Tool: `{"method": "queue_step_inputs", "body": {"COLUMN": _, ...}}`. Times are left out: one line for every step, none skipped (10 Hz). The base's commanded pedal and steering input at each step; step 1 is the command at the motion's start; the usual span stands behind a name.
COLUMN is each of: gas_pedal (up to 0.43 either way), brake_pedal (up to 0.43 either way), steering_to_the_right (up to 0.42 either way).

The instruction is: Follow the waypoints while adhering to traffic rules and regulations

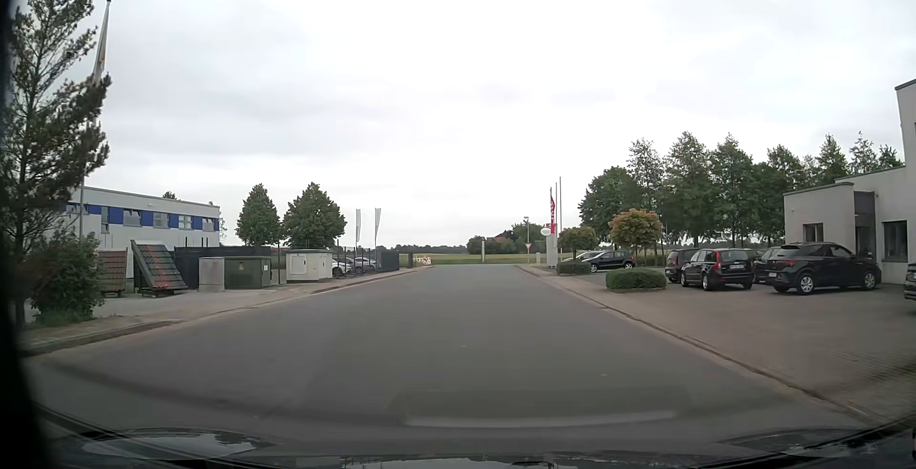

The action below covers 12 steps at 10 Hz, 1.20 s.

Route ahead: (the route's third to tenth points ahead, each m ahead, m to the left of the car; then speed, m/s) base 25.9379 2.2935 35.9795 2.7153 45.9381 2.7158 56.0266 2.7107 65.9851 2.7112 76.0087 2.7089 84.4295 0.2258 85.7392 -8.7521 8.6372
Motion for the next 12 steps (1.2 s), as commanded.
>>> {"method": "queue_step_inputs", "body": {"gas_pedal": 0.169, "brake_pedal": 0.000, "steering_to_the_right": -0.005}}
{"method": "queue_step_inputs", "body": {"gas_pedal": 0.169, "brake_pedal": 0.000, "steering_to_the_right": -0.005}}
{"method": "queue_step_inputs", "body": {"gas_pedal": 0.157, "brake_pedal": 0.000, "steering_to_the_right": -0.005}}
{"method": "queue_step_inputs", "body": {"gas_pedal": 0.157, "brake_pedal": 0.000, "steering_to_the_right": -0.005}}
{"method": "queue_step_inputs", "body": {"gas_pedal": 0.157, "brake_pedal": 0.000, "steering_to_the_right": -0.005}}
{"method": "queue_step_inputs", "body": {"gas_pedal": 0.157, "brake_pedal": 0.000, "steering_to_the_right": -0.005}}
{"method": "queue_step_inputs", "body": {"gas_pedal": 0.157, "brake_pedal": 0.000, "steering_to_the_right": -0.005}}
{"method": "queue_step_inputs", "body": {"gas_pedal": 0.157, "brake_pedal": 0.000, "steering_to_the_right": -0.005}}
{"method": "queue_step_inputs", "body": {"gas_pedal": 0.157, "brake_pedal": 0.000, "steering_to_the_right": -0.003}}
{"method": "queue_step_inputs", "body": {"gas_pedal": 0.157, "brake_pedal": 0.000, "steering_to_the_right": -0.003}}
{"method": "queue_step_inputs", "body": {"gas_pedal": 0.157, "brake_pedal": 0.000, "steering_to_the_right": -0.003}}
{"method": "queue_step_inputs", "body": {"gas_pedal": 0.157, "brake_pedal": 0.000, "steering_to_the_right": -0.001}}
